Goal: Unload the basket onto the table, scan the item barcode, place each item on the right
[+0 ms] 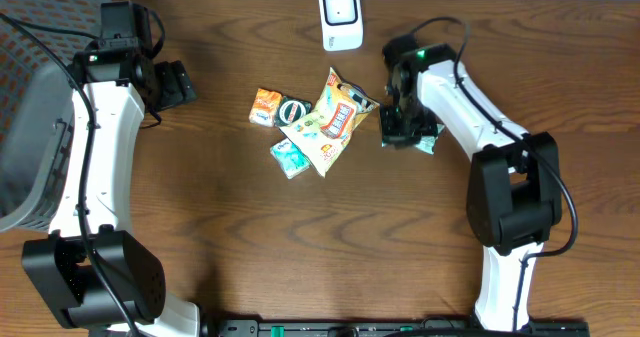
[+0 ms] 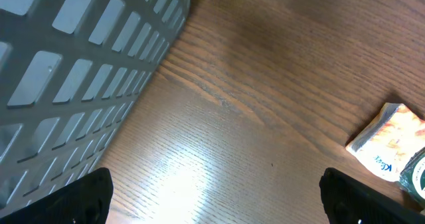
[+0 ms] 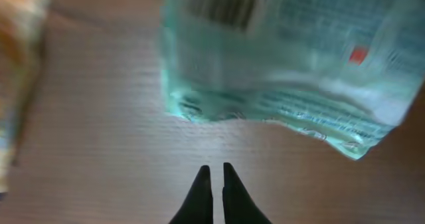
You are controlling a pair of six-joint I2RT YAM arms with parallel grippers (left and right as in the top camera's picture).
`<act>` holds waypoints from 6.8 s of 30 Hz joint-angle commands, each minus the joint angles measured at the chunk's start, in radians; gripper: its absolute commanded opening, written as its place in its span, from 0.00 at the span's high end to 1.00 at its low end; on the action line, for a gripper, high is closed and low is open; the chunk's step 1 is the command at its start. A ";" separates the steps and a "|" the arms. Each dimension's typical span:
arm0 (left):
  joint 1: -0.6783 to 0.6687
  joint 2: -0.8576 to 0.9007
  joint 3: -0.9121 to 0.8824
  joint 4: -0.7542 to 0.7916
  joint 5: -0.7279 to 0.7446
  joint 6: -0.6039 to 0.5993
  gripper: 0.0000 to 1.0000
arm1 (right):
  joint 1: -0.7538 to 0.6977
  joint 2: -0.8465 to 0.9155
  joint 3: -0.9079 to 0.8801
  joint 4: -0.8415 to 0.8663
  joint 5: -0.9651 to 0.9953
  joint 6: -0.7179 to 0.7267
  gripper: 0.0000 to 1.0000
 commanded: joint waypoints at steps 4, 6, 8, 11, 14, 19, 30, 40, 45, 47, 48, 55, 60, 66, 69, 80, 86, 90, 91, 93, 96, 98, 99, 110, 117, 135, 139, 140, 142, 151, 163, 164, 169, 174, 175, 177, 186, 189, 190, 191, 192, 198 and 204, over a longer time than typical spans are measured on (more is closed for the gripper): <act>0.002 0.010 -0.005 -0.002 0.002 0.009 0.02 | -0.023 0.001 -0.079 0.003 0.138 0.047 0.98; 0.002 0.010 -0.005 -0.002 0.002 0.009 0.02 | -0.037 0.001 -0.080 0.002 0.164 0.047 0.98; 0.002 0.010 -0.005 -0.002 0.002 0.009 0.02 | -0.051 0.001 -0.080 0.010 0.171 0.047 0.96; 0.002 0.010 -0.005 -0.002 0.002 0.009 0.02 | -0.074 0.001 -0.080 0.035 0.172 0.047 0.96; 0.002 0.010 -0.005 -0.002 0.002 0.009 0.02 | -0.094 0.001 -0.080 0.069 0.175 0.047 0.96; 0.002 0.010 -0.005 -0.002 0.002 0.009 0.02 | -0.124 0.001 -0.080 0.160 0.202 0.047 0.93; 0.002 0.010 -0.005 -0.002 0.002 0.009 0.02 | -0.138 0.001 -0.078 0.337 0.121 0.047 0.82; 0.002 0.010 -0.005 -0.002 0.002 0.009 0.02 | -0.152 0.001 0.053 0.225 0.106 0.039 0.70; 0.002 0.010 -0.005 -0.002 0.002 0.009 0.03 | -0.152 0.001 0.067 0.232 0.053 0.039 0.56; 0.002 0.010 -0.005 -0.002 0.002 0.009 0.02 | -0.152 0.001 0.066 0.225 0.053 0.040 0.47; 0.002 0.010 -0.005 -0.002 0.002 0.009 0.02 | -0.152 0.001 0.066 0.222 0.050 0.040 0.44; 0.002 0.010 -0.005 -0.002 0.002 0.009 0.02 | -0.167 0.003 0.046 0.224 -0.012 0.040 0.39; 0.002 0.010 -0.005 -0.002 0.002 0.009 0.02 | -0.213 0.004 -0.008 0.268 -0.129 0.039 0.39; 0.002 0.010 -0.005 -0.002 0.002 0.009 0.03 | -0.277 0.005 -0.098 0.359 -0.306 -0.013 0.41; 0.002 0.010 -0.005 -0.002 0.002 0.009 0.02 | -0.307 0.005 -0.159 0.412 -0.358 -0.013 0.41; 0.002 0.010 -0.005 -0.002 0.002 0.009 0.02 | -0.315 0.005 -0.296 0.609 -0.512 -0.058 0.46; 0.002 0.010 -0.005 -0.002 0.002 0.009 0.03 | -0.286 0.007 -0.296 0.609 -0.511 -0.058 0.60; 0.002 0.010 -0.005 -0.002 0.002 0.009 0.03 | -0.267 0.009 -0.296 0.613 -0.510 -0.058 0.75; 0.002 0.010 -0.005 -0.002 0.002 0.009 0.02 | -0.264 0.009 -0.296 0.615 -0.510 -0.058 0.80; 0.002 0.010 -0.005 -0.002 0.002 0.009 0.02 | -0.262 0.009 -0.296 0.615 -0.511 -0.053 0.92; 0.002 0.010 -0.005 -0.002 0.002 0.009 0.02 | -0.264 0.009 -0.296 0.617 -0.512 0.011 0.99; 0.002 0.010 -0.005 -0.002 0.002 0.009 0.02 | -0.267 0.006 -0.296 0.616 -0.522 0.049 0.99; 0.002 0.010 -0.005 -0.002 0.002 0.009 0.02 | -0.270 0.003 -0.296 0.616 -0.546 0.058 0.99; 0.002 0.010 -0.005 -0.002 0.002 0.009 0.03 | -0.300 -0.139 -0.240 0.705 -0.943 0.016 0.99; 0.002 0.010 -0.005 -0.002 0.002 0.009 0.02 | -0.261 -0.276 -0.239 0.935 -1.136 0.082 0.99; 0.002 0.010 -0.005 -0.002 0.002 0.009 0.02 | -0.091 -0.473 -0.239 1.106 -0.851 0.476 0.99; 0.002 0.010 -0.005 -0.002 0.002 0.009 0.02 | -0.083 -0.471 -0.240 1.070 -0.847 0.493 0.99; 0.002 0.010 -0.005 -0.002 0.002 0.009 0.02 | -0.082 -0.471 -0.240 1.062 -0.846 0.493 0.99; 0.002 0.010 -0.005 -0.002 0.002 0.009 0.03 | -0.082 -0.471 -0.240 1.049 -0.846 0.493 0.99; 0.002 0.010 -0.005 -0.002 0.002 0.009 0.03 | -0.082 -0.471 -0.240 1.020 -0.848 0.492 0.99; 0.002 0.010 -0.005 -0.002 0.002 0.009 0.02 | -0.084 -0.471 -0.240 0.999 -0.847 0.464 0.99; 0.002 0.010 -0.005 -0.002 0.002 0.009 0.03 | -0.084 -0.471 -0.240 1.000 -0.847 0.464 0.99; 0.002 0.010 -0.005 -0.002 0.002 0.009 0.03 | -0.084 -0.471 -0.240 1.000 -0.846 0.461 0.99; 0.002 0.010 -0.005 -0.002 0.002 0.009 0.02 | -0.086 -0.471 -0.240 1.000 -0.846 0.461 0.99; 0.002 0.010 -0.005 -0.002 0.002 0.009 0.02 | -0.086 -0.471 -0.240 1.000 -0.846 0.457 0.99; 0.002 0.010 -0.005 -0.002 0.002 0.009 0.02 | -0.086 -0.471 -0.240 1.000 -0.846 0.443 0.99; 0.002 0.010 -0.005 -0.002 0.002 0.009 0.02 | -0.086 -0.470 -0.240 0.986 -0.837 0.377 0.99; 0.002 0.010 -0.005 -0.002 0.002 0.009 0.03 | -0.086 -0.470 -0.240 0.943 -0.791 0.375 0.99; 0.002 0.010 -0.005 -0.002 0.002 0.009 0.02 | -0.086 -0.470 -0.240 0.928 -0.772 0.375 0.99; 0.002 0.010 -0.005 -0.002 0.002 0.009 0.02 | -0.086 -0.470 -0.240 0.908 -0.742 0.373 0.99; 0.002 0.010 -0.005 -0.002 0.002 0.009 0.02 | -0.086 -0.470 -0.240 0.898 -0.724 0.365 0.99; 0.002 0.010 -0.005 -0.002 0.002 0.009 0.03 | -0.086 -0.470 -0.240 0.842 -0.628 0.348 0.99; 0.002 0.010 -0.005 -0.002 0.002 0.009 0.03 | -0.086 -0.470 -0.240 0.841 -0.605 0.342 0.99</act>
